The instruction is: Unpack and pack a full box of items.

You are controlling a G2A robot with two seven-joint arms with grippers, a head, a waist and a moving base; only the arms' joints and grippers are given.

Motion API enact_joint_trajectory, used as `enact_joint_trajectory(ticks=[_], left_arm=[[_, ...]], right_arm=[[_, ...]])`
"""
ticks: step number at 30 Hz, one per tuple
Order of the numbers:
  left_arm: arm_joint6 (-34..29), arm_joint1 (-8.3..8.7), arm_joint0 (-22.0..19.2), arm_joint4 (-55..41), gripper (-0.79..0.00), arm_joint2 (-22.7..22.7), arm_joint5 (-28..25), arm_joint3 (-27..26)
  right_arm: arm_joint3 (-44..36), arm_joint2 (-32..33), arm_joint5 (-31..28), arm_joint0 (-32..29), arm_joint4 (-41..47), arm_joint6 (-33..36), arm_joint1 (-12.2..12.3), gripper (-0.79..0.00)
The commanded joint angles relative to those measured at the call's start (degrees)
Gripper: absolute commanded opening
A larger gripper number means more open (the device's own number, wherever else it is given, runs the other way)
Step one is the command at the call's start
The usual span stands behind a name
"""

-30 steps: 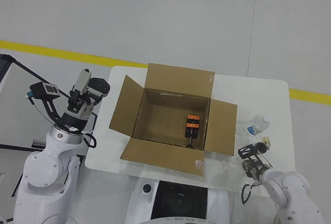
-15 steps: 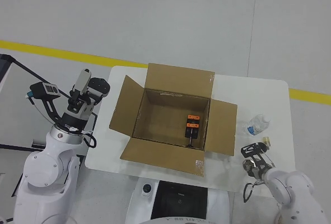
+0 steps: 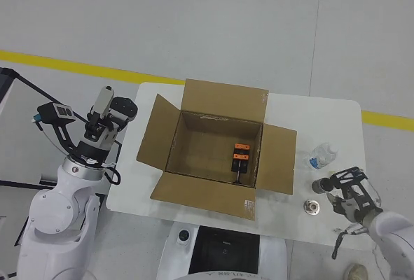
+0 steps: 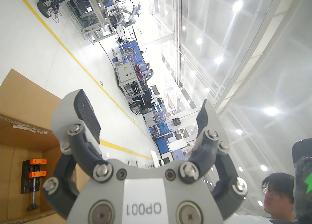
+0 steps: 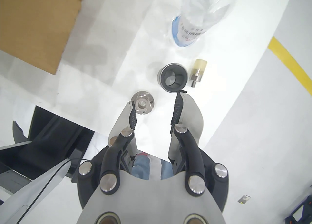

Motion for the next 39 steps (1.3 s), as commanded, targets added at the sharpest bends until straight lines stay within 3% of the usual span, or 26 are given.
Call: enact_joint_trajectory(ticks=[1,6,10,14,20,25,30,31,39], left_arm=[[0.0,0.00,0.0,0.0,0.000,0.0,0.0,0.0],[0.0,0.00,0.0,0.0,0.000,0.0,0.0,0.0],[0.0,0.00,0.0,0.0,0.000,0.0,0.0,0.0],[0.0,0.00,0.0,0.0,0.000,0.0,0.0,0.0],[0.0,0.00,0.0,0.0,0.000,0.0,0.0,0.0],[0.0,0.00,0.0,0.0,0.000,0.0,0.0,0.0],[0.0,0.00,0.0,0.0,0.000,0.0,0.0,0.0],[0.0,0.00,0.0,0.0,0.000,0.0,0.0,0.0],[0.0,0.00,0.0,0.0,0.000,0.0,0.0,0.0]], right_arm=[[-3.1,4.0,-0.6,-0.9,3.8,0.2,0.0,-0.526],[-3.8,10.5,-6.9,3.7,13.8,-0.7,0.9,-0.536],[-3.8,8.4,-11.6,12.9,20.1,1.7,2.3,-0.542],[-3.7,-2.1,-12.7,24.6,23.1,6.1,3.7,-0.545],[8.0,-24.9,-15.3,45.0,22.8,5.6,4.0,-0.560],[19.4,-45.5,-11.6,59.2,19.9,2.2,1.7,-0.582],[27.7,-61.0,-5.9,66.5,15.8,-2.2,-1.4,-0.566],[28.1,-62.4,-5.1,67.0,15.8,-2.3,-1.8,-0.523],[28.1,-62.4,-5.1,67.0,15.8,-2.3,-1.8,-0.523]])
